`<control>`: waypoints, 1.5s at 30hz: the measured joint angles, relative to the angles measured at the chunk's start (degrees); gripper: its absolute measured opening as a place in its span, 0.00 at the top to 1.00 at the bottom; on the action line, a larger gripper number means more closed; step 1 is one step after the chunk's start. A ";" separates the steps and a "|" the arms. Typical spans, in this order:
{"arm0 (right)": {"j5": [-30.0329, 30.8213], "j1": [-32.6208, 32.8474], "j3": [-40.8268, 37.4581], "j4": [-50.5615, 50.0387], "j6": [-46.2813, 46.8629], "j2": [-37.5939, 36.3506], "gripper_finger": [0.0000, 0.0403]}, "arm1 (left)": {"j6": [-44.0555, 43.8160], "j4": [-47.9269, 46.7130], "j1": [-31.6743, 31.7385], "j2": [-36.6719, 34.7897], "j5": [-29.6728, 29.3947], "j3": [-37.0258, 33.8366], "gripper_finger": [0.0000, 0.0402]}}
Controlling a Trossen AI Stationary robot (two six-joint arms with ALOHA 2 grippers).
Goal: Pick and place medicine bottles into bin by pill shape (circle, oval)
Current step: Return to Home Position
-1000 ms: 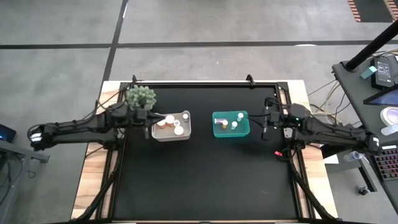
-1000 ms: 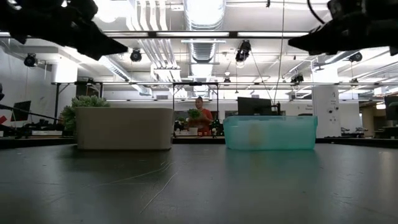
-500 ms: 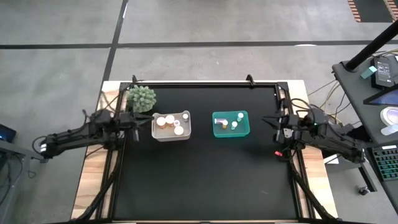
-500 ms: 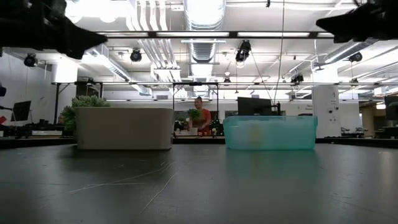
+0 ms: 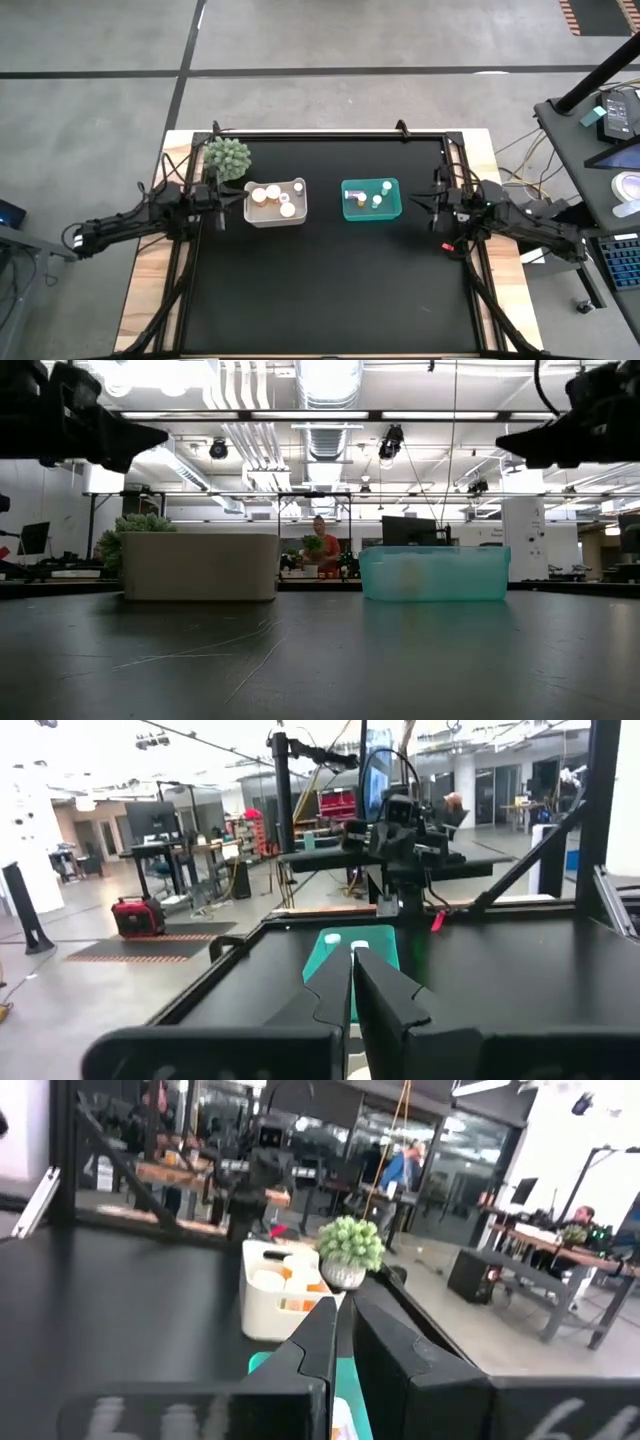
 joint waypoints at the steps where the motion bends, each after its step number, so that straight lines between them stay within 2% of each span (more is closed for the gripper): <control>1: 0.03 0.00 -1.58 2.60 0.42 0.01 0.94 | -0.08 1.02 0.00 -0.02 0.05 -0.91 1.00; 3: 0.20 -0.05 -2.93 4.62 0.50 0.05 0.94 | -0.16 3.88 0.02 -0.22 0.04 -3.31 1.00; 6: 0.44 -0.13 -2.93 4.99 2.83 0.99 0.94 | -0.60 2.89 0.02 -0.24 0.32 -3.53 1.00; 12: 0.52 -0.13 -2.95 4.15 7.36 1.64 0.93 | -7.95 3.65 0.02 1.03 -0.19 -3.55 1.00; 17: 0.53 -0.13 -2.97 4.20 7.55 1.91 0.93 | 6.05 3.85 0.02 1.72 -0.31 -3.57 1.00; 19: 0.55 -0.13 -2.97 4.17 7.54 1.99 0.93 | 8.85 3.32 0.02 1.73 -0.33 -3.59 1.00; 45: 0.57 -0.13 -3.06 4.18 7.54 2.00 0.93 | 8.95 3.52 0.02 2.63 -0.38 -3.72 1.00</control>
